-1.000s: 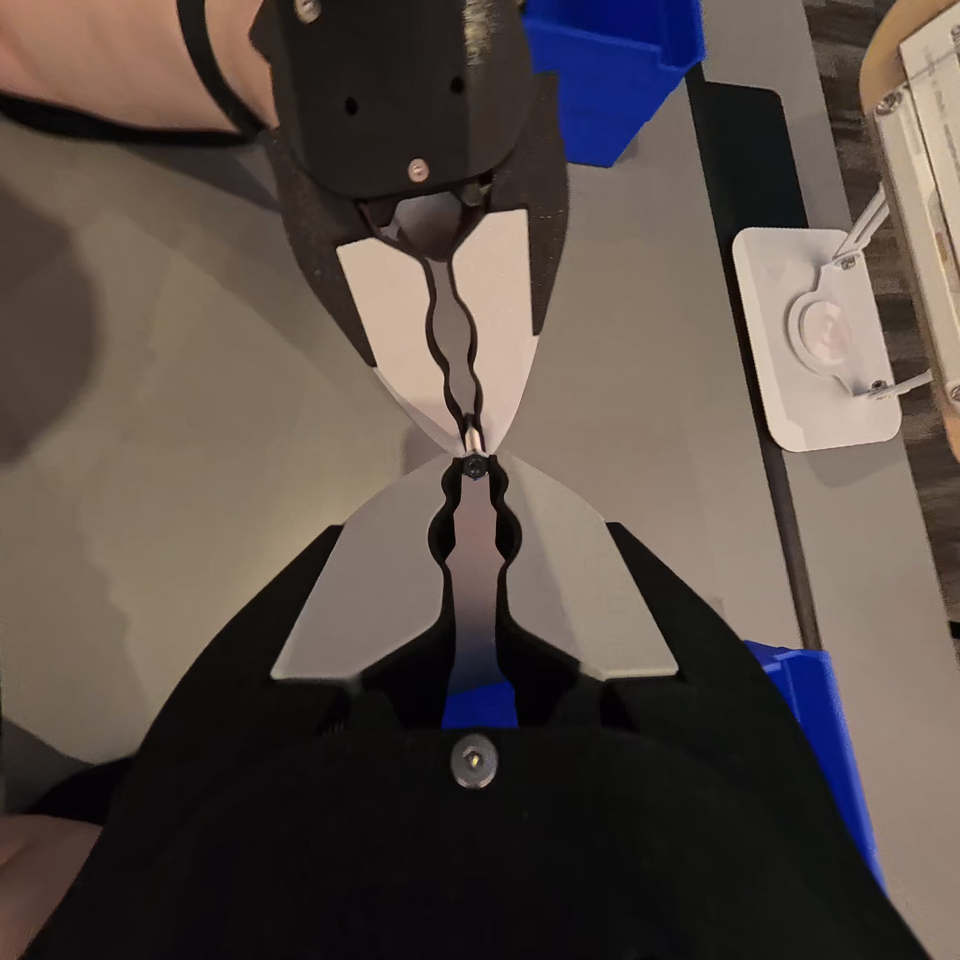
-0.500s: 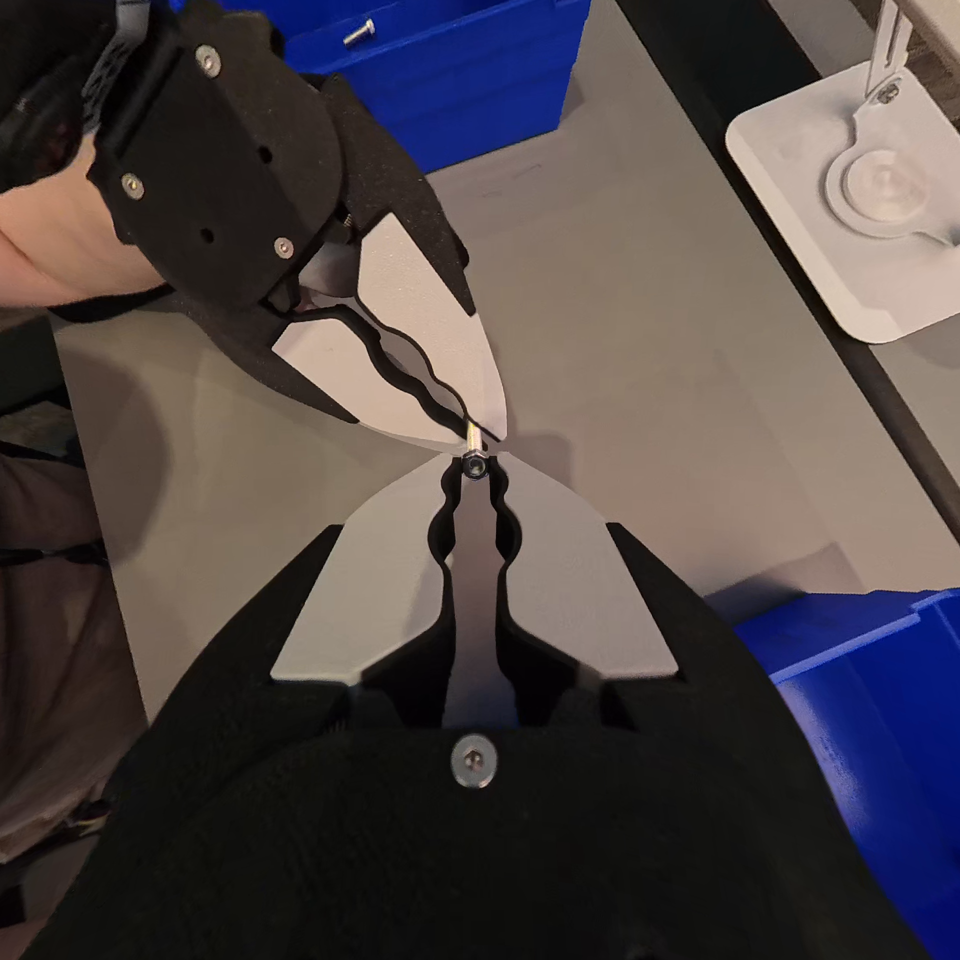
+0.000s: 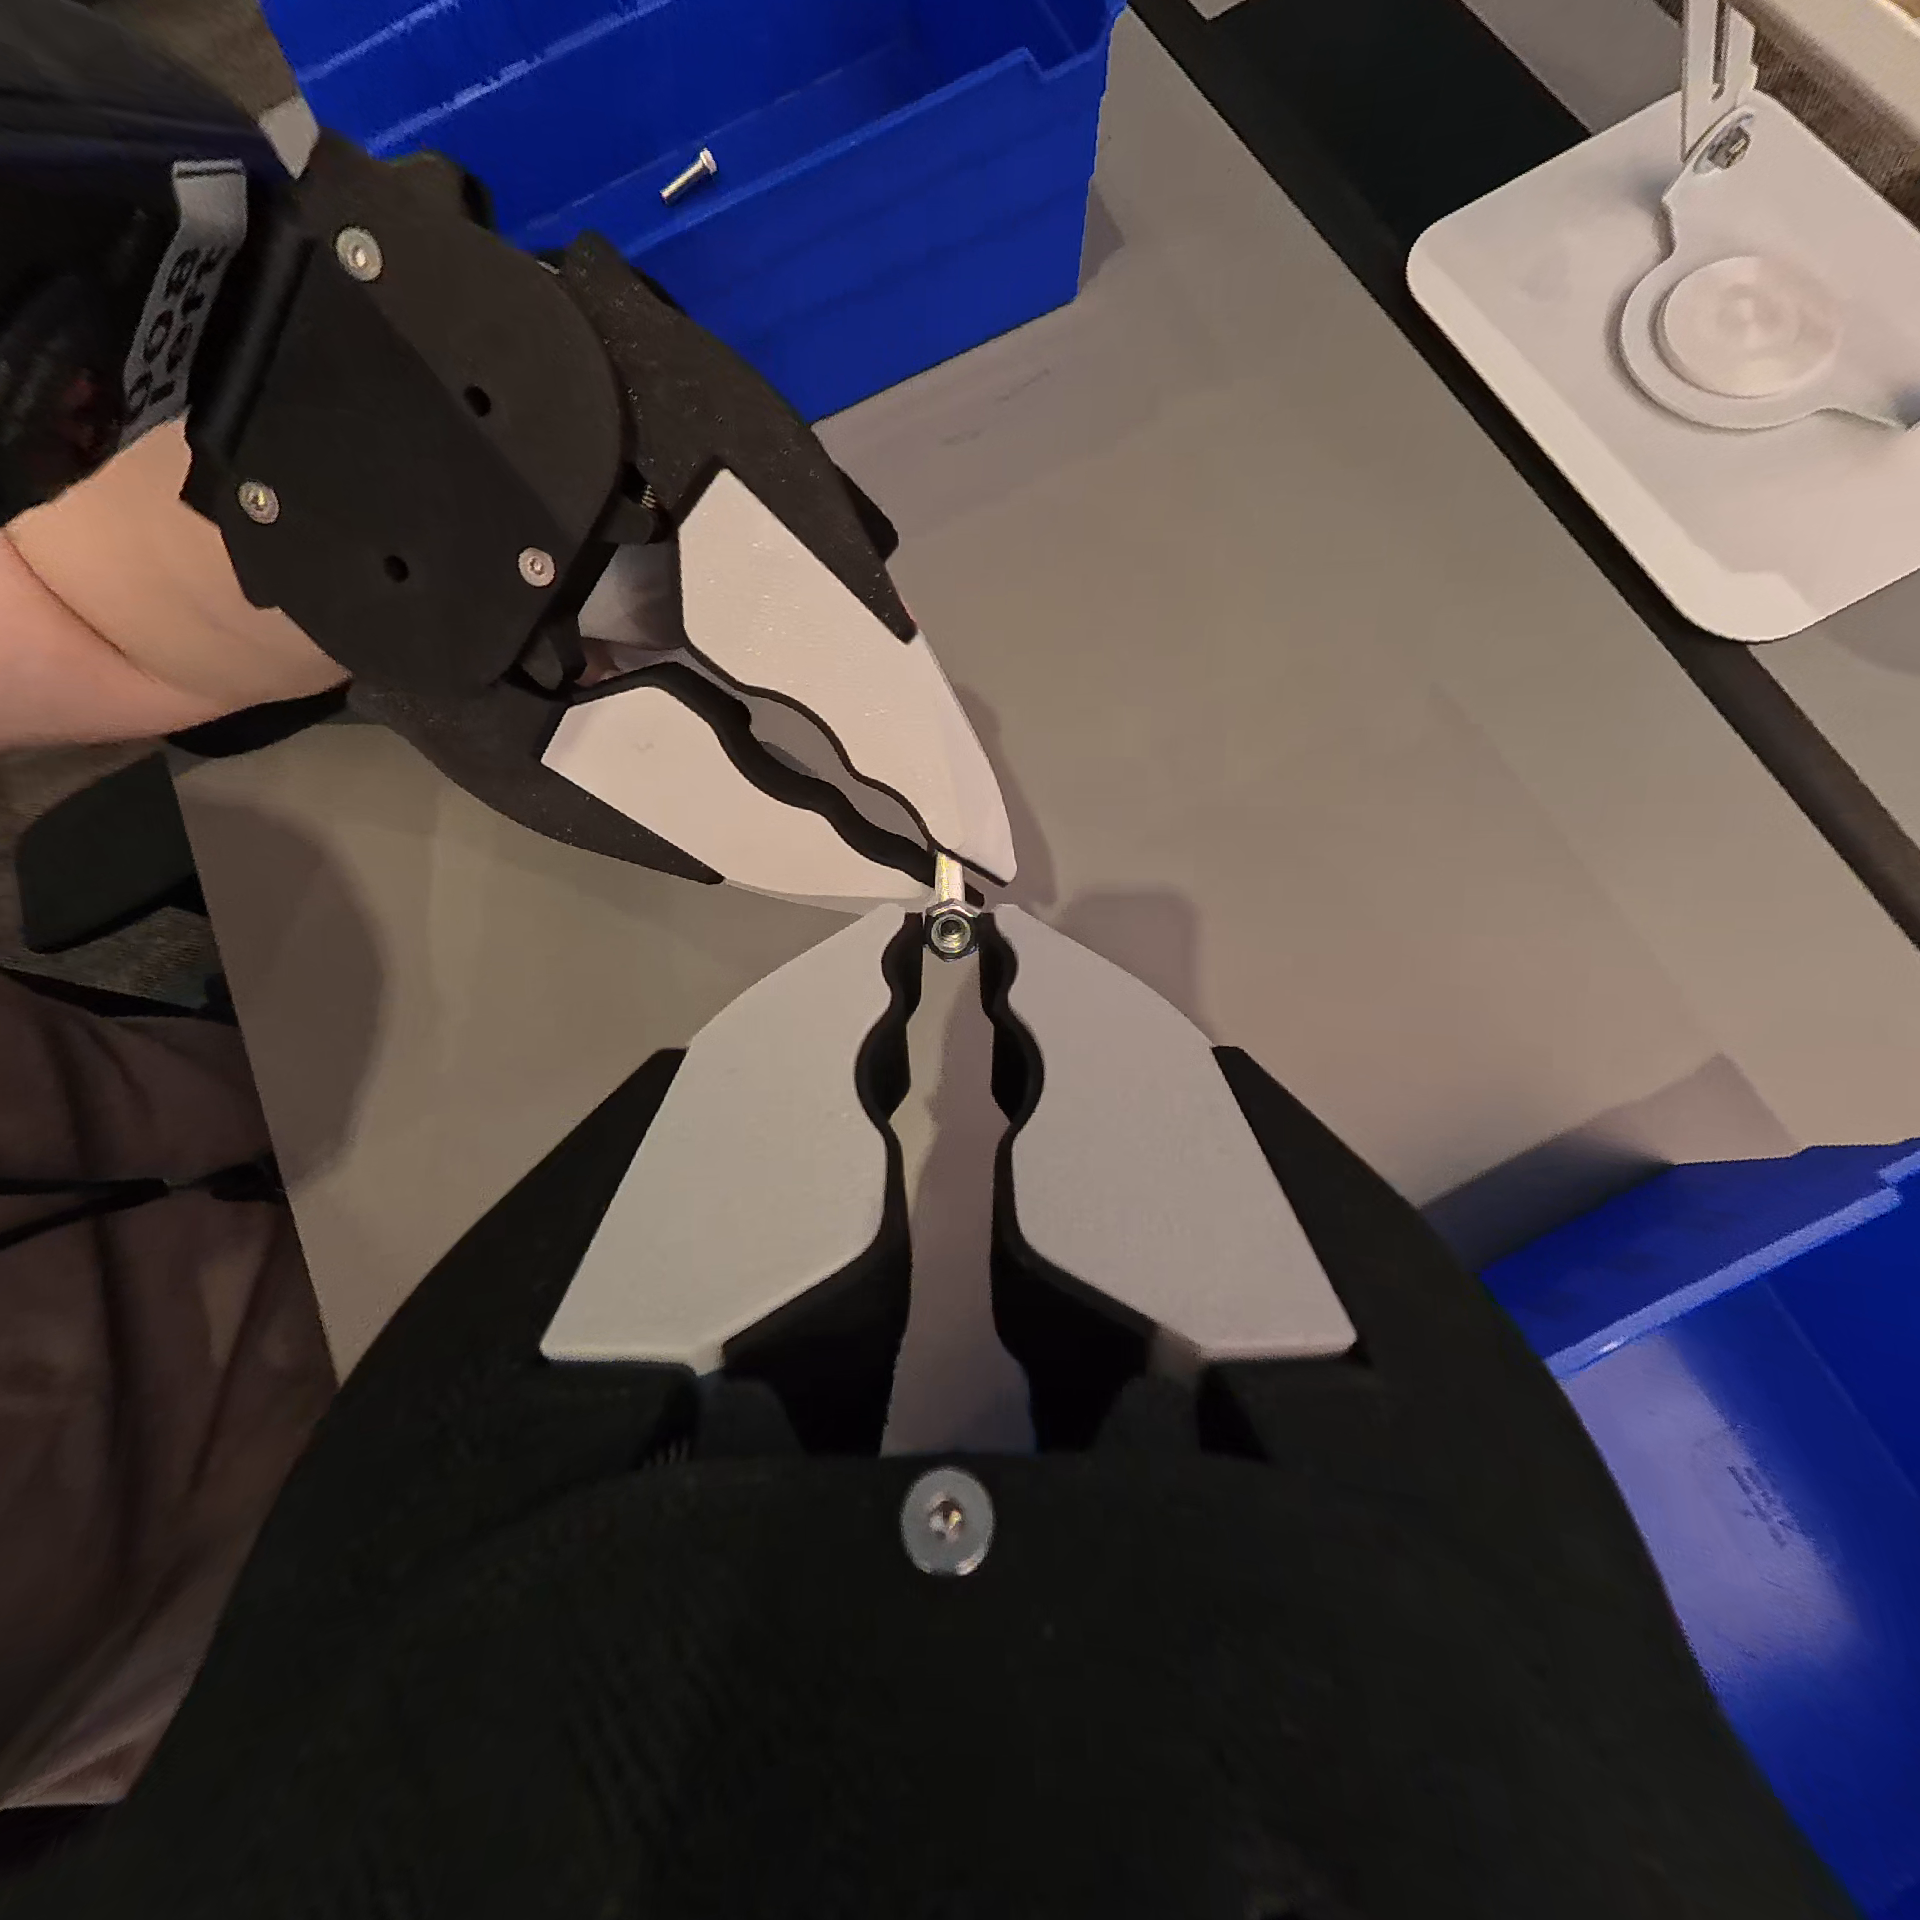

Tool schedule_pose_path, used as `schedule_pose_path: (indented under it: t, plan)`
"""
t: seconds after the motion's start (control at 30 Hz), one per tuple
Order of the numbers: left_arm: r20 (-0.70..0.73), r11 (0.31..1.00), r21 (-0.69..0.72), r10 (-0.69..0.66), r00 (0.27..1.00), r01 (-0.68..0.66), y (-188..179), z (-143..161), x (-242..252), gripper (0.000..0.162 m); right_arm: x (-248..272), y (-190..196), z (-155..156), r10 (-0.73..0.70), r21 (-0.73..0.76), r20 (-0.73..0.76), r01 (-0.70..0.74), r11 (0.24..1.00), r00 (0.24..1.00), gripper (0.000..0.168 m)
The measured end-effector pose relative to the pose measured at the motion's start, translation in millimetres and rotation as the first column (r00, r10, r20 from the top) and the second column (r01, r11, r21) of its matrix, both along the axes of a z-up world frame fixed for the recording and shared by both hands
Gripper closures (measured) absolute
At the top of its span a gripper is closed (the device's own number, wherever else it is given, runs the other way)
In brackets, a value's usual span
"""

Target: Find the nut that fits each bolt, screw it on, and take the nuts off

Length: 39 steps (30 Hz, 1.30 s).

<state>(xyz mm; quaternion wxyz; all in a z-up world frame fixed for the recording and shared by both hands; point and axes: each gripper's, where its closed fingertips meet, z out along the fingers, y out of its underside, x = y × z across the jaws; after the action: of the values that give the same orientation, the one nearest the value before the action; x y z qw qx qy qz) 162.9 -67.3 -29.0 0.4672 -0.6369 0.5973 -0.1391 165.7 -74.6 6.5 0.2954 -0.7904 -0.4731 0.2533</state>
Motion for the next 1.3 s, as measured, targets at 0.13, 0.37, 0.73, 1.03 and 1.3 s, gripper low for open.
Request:
schedule_pose_path:
  t: [0.13,0.37,0.73,1.03,1.3]
  plan:
    - [0.039,0.999,-0.047,-0.020,0.999,0.022,-3.7,0.7,3.1,0.157,1.7,-2.0,1.2,0.030,0.056,0.039,-0.032,0.998,0.999,0.157]
    - [0.093,0.994,-0.091,-0.054,0.994,0.062,-11.4,2.7,9.7,0.157,6.6,-8.4,3.6,0.059,0.094,0.083,-0.067,0.993,0.995,0.157]
    - [0.209,0.977,-0.185,-0.071,0.975,0.110,-20.0,12.9,17.3,0.157,10.1,-14.3,13.2,0.122,-0.019,0.248,-0.121,0.992,0.961,0.157]
    - [0.473,0.911,-0.310,-0.100,0.876,0.271,-32.1,83.1,-10.6,0.157,-26.3,-18.5,80.0,0.178,-0.157,0.426,-0.122,0.980,0.887,0.157]
    - [0.509,0.888,-0.316,-0.139,0.850,0.334,-53.5,126.7,-46.2,0.157,-61.9,-37.9,122.8,0.185,-0.185,0.516,-0.101,0.977,0.837,0.157]
